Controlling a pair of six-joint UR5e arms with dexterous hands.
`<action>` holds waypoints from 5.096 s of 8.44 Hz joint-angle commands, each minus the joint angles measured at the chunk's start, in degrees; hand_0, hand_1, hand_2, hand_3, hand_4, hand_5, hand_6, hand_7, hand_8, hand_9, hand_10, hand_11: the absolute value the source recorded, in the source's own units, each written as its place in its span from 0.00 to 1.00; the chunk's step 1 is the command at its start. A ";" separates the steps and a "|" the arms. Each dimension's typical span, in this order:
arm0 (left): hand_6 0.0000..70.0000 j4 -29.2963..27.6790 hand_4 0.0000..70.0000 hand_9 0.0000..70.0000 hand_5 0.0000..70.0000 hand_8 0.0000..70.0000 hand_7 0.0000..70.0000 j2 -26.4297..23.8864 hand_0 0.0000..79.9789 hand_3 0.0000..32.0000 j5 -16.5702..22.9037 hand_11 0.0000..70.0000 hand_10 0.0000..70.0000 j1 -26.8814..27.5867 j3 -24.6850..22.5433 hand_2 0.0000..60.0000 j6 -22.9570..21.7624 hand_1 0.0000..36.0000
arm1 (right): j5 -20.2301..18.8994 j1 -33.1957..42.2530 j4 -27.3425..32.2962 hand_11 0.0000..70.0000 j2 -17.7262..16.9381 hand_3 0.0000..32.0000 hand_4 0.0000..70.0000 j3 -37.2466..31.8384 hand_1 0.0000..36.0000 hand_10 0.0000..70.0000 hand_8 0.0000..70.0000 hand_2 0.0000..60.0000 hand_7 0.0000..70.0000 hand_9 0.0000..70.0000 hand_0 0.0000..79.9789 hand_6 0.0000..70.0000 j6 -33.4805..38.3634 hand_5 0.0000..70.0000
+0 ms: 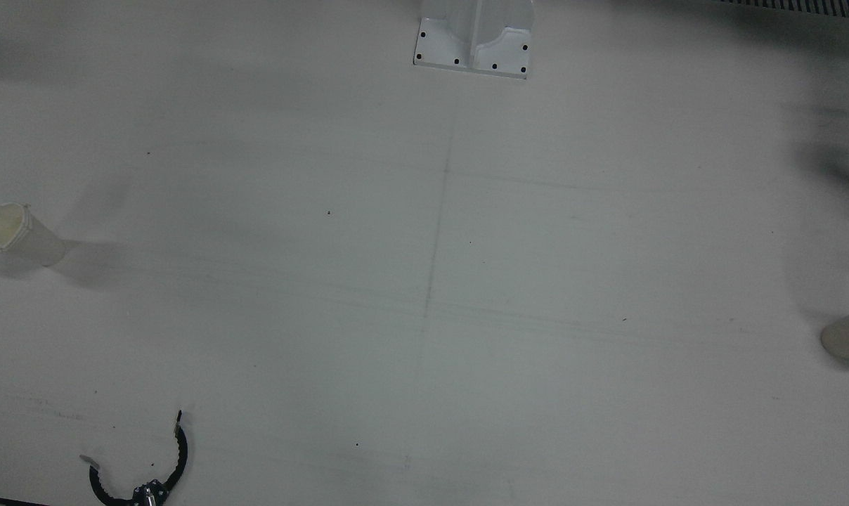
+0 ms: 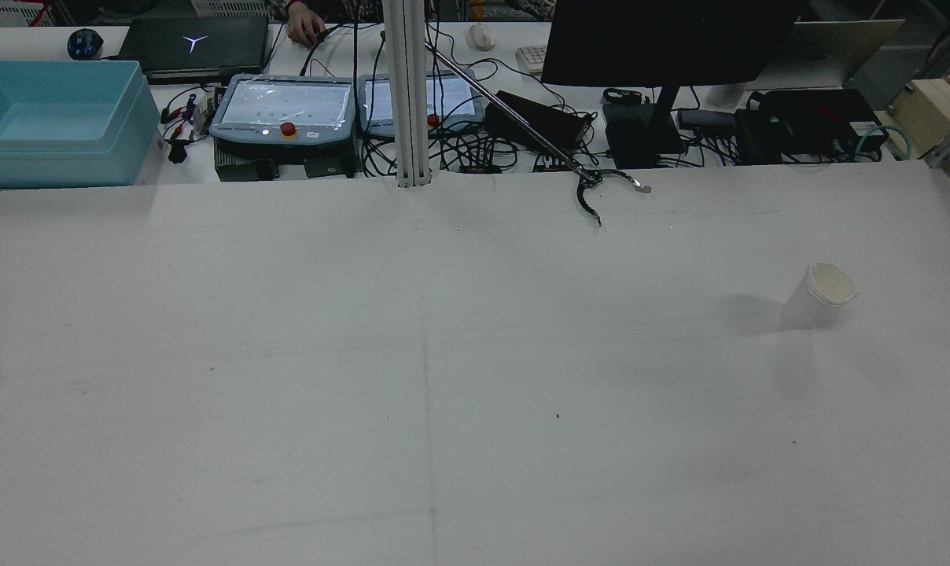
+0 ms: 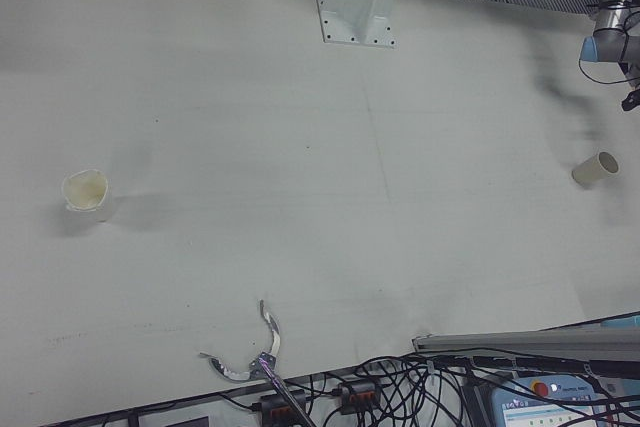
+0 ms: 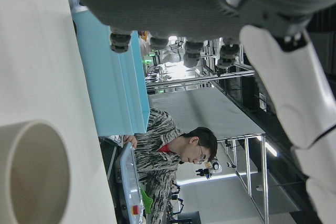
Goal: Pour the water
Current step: 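Close the left hand around the beige paper cup at the table edge, then move the right hand toward the white paper cup on the table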
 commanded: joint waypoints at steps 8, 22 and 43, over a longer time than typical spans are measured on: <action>0.03 -19.04 0.18 0.02 0.01 0.03 0.19 -4.56 0.68 0.24 6.79 0.12 0.06 -0.63 20.87 0.22 17.34 0.52 | 0.00 -2.76 -1.53 0.11 -1.89 0.00 0.23 4.79 0.37 0.07 0.09 0.31 0.37 0.15 0.59 0.19 -1.32 1.00; 0.03 -20.91 0.20 0.02 0.00 0.03 0.18 -7.46 0.68 0.20 6.26 0.12 0.06 6.13 22.48 0.22 24.27 0.53 | 0.17 -3.02 -3.64 0.10 -2.06 0.00 0.19 6.11 0.37 0.06 0.08 0.29 0.32 0.13 0.59 0.16 -2.29 1.00; 0.16 -4.40 0.57 0.05 1.00 0.06 0.31 -10.72 0.74 0.00 5.91 0.19 0.10 7.11 11.95 1.00 13.04 1.00 | 0.00 -3.46 -3.64 0.12 -1.89 0.00 0.15 5.68 0.36 0.07 0.09 0.26 0.31 0.14 0.59 0.16 -2.46 1.00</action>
